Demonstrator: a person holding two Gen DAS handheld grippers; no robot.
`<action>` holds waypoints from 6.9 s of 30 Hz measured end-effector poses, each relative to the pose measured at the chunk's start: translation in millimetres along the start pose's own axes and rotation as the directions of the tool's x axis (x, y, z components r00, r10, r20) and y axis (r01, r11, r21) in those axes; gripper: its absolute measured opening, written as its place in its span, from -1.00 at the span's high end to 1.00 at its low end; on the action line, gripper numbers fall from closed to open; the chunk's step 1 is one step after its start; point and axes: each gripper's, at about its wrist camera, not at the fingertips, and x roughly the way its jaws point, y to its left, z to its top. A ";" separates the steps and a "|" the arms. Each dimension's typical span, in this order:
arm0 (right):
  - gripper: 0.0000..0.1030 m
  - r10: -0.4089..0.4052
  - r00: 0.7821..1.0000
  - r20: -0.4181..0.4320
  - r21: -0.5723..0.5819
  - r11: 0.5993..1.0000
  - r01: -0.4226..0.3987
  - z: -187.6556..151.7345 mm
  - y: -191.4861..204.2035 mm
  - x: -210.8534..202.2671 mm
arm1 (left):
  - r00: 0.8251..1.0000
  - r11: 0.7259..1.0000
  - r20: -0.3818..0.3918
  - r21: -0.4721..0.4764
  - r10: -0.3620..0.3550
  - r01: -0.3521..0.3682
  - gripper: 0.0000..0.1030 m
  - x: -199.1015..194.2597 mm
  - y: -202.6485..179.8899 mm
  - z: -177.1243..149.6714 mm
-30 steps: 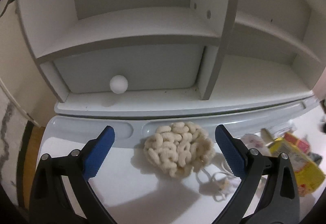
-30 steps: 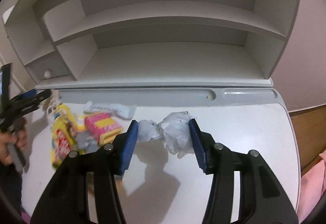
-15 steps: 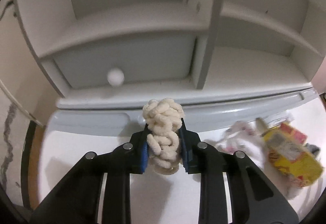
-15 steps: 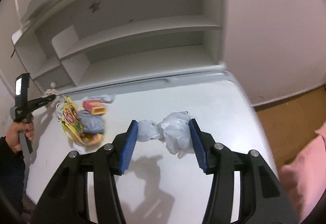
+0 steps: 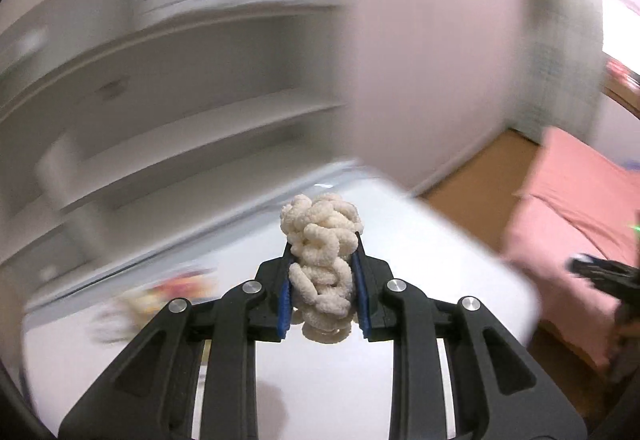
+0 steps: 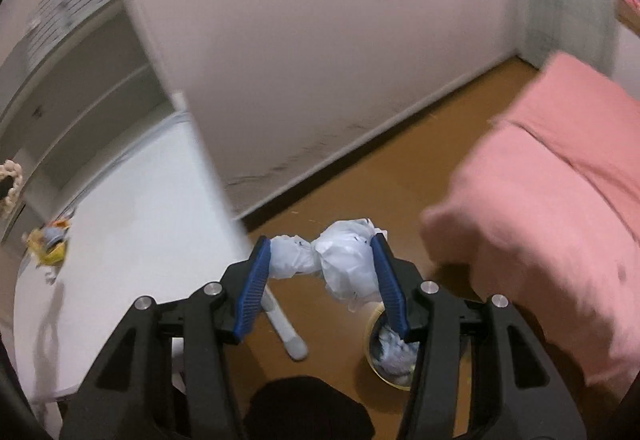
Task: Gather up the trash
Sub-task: 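Carry the tissue and puffed snack to the bin and open both grippers, then move both tools back toward the desk, then grasp the white face mask with the left gripper while the right grasps the toothpaste tube, then carry the mask and toothpaste tube to the bin and open both grippers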
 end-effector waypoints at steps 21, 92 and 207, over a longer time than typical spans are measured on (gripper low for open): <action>0.01 -0.070 0.969 -0.238 0.340 0.928 0.151 -100.1 -195.6 64.7 | 0.790 0.840 -0.473 0.168 -0.391 0.516 0.53 199.4 -382.4 -160.1; -0.45 0.388 0.913 -0.124 -0.316 0.857 -0.407 -8.9 234.2 32.8 | 0.955 0.928 -0.130 -0.232 0.266 -0.290 -0.72 -28.9 151.0 -124.5; -0.35 -0.095 0.968 -0.233 0.312 0.935 0.167 -81.4 -168.8 75.9 | 0.796 0.830 -0.407 0.142 -0.449 0.540 0.65 142.3 -326.2 -122.9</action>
